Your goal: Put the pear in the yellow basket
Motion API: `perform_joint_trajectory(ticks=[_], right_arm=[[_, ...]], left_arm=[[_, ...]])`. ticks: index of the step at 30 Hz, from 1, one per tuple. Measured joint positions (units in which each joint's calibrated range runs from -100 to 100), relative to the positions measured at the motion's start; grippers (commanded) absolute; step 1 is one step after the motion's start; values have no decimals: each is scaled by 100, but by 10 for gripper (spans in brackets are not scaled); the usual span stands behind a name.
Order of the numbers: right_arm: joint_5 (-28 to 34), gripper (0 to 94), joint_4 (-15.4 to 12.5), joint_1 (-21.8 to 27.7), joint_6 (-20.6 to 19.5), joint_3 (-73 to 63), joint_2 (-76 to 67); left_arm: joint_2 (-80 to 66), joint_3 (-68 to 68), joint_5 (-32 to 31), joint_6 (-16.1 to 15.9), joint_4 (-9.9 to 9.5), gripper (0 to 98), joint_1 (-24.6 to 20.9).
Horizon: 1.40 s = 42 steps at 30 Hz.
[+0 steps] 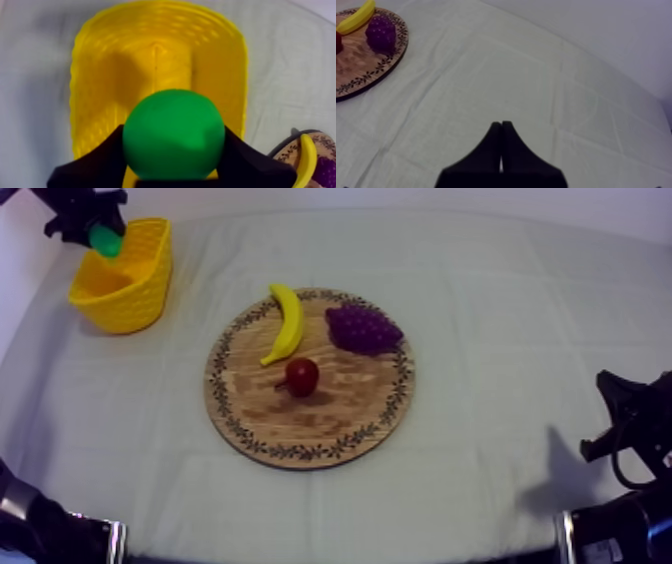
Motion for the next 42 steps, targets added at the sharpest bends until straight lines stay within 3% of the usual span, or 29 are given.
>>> perform_joint_trajectory(ticks=[12, 23, 31, 42], right_arm=[[0, 2, 0, 0, 0, 0, 0], [0, 2, 0, 0, 0, 0, 0], [0, 2, 0, 0, 0, 0, 0], [0, 2, 0, 0, 0, 0, 0]], left_arm=[[798, -148, -208, 18, 35, 408, -31], [931, -352, -221, 206, 63, 695, -10], [919, -261, -215, 287, -69, 883, 33], [830, -94, -218, 273, -117, 946, 29]])
